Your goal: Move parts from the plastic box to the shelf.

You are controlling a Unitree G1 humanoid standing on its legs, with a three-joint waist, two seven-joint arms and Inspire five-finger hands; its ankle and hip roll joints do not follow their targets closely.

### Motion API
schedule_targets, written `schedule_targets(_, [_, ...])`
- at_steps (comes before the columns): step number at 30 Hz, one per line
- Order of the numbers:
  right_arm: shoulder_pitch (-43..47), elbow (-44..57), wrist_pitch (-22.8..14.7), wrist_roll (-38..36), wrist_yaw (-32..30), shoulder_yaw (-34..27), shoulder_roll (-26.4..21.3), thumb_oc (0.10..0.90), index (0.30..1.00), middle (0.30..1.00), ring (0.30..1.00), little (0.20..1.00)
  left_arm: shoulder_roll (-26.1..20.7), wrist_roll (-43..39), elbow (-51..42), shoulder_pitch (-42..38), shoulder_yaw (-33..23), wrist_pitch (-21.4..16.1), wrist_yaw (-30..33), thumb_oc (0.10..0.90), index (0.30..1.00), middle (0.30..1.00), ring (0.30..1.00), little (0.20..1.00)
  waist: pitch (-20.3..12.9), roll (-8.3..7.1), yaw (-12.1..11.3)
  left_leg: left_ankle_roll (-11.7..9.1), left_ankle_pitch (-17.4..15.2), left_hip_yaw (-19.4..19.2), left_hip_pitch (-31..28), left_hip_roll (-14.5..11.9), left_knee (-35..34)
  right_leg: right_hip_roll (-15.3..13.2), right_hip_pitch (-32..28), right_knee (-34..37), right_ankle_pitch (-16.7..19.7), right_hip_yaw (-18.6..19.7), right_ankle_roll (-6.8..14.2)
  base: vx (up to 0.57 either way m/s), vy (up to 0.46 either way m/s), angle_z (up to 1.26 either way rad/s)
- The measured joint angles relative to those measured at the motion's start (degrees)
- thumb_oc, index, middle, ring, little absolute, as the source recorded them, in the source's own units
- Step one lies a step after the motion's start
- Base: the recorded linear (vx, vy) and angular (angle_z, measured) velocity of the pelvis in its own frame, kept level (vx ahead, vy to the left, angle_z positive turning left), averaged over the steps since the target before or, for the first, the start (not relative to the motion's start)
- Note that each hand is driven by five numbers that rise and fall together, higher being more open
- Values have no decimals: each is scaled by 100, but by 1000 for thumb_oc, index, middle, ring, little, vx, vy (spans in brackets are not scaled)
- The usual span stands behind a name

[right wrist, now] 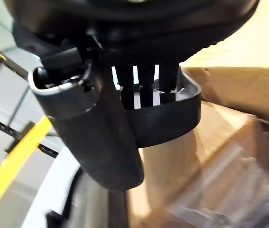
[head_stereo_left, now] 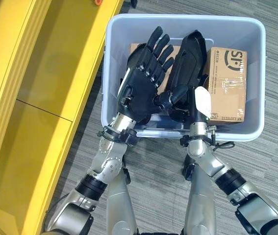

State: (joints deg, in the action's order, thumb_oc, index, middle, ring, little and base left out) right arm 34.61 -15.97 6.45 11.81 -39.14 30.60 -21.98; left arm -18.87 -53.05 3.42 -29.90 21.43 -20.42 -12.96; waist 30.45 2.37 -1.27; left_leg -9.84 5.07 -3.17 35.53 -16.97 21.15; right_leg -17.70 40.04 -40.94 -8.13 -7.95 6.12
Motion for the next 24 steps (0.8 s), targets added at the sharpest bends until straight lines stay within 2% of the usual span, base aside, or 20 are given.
schedule_targets(10, [-232,1262,-26,150,412,-394,-44,400,300,300,300,300,24,50,-421,216,-144,53,147,900,1000,1000,1000,1000,14,-6,148,64,-149,-417,-883,12,-67,27,-701,362,140,295,129,42,85,-13])
schedule_targets(17, [-875,1848,-90,120,418,-538,-390,400,300,300,300,300,23,193,-888,511,-394,94,207,900,1000,1000,1000,1000,-3,55,291,51,-162,-690,-2321,10,-686,73,-1990,927,143,274,200,82,5,-9])
schedule_targets(20, [-953,2072,-118,120,414,-705,-488,400,300,300,300,300,23,203,-1111,493,-448,99,2,900,1000,1000,1000,1000,-19,90,290,43,-158,-750,-2562,11,-816,78,-2204,1027,136,258,211,122,-44,-3])
schedule_targets(24, [-1017,2160,-115,119,410,-725,-547,400,300,300,300,300,3,236,-1428,416,-465,312,-137,900,1000,1000,1000,1000,-45,136,324,17,-98,-763,-2976,21,-1119,96,-2661,1311,161,154,251,178,9,4])
